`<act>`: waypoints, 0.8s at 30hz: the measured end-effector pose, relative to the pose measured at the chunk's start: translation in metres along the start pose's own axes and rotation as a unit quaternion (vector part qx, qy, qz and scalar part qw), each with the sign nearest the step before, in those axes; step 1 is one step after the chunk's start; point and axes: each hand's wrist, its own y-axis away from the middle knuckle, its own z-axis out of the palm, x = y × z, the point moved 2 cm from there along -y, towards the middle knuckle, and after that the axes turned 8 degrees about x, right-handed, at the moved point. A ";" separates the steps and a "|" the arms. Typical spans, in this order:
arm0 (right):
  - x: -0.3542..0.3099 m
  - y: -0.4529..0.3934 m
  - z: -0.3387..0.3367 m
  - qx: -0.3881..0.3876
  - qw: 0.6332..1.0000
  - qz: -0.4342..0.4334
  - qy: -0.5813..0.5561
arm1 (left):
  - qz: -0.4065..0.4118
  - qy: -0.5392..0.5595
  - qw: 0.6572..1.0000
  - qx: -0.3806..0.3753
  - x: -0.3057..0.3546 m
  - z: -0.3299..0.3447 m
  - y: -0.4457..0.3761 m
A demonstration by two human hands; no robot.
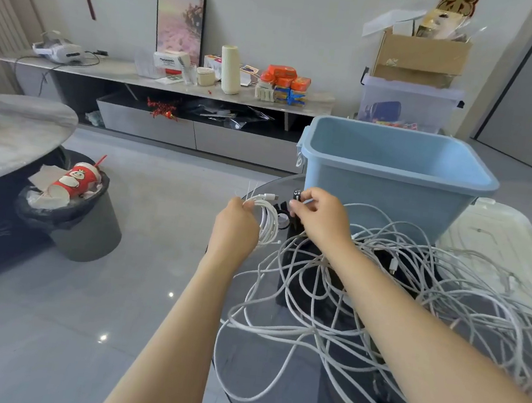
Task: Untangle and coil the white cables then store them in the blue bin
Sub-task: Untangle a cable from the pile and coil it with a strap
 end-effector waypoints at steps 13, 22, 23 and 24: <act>-0.039 0.054 -0.094 -0.013 0.960 0.087 -0.267 | 0.150 0.019 0.987 -0.050 0.074 -0.008 0.048; -0.050 0.104 -0.142 0.109 0.958 0.040 -0.262 | 0.176 0.074 0.966 -0.175 0.099 -0.010 0.122; -0.049 0.105 -0.144 0.109 0.956 0.049 -0.268 | 0.172 0.085 0.963 -0.188 0.100 -0.010 0.127; -0.047 0.106 -0.144 0.108 0.954 0.058 -0.273 | 0.166 0.099 0.961 -0.199 0.099 -0.010 0.131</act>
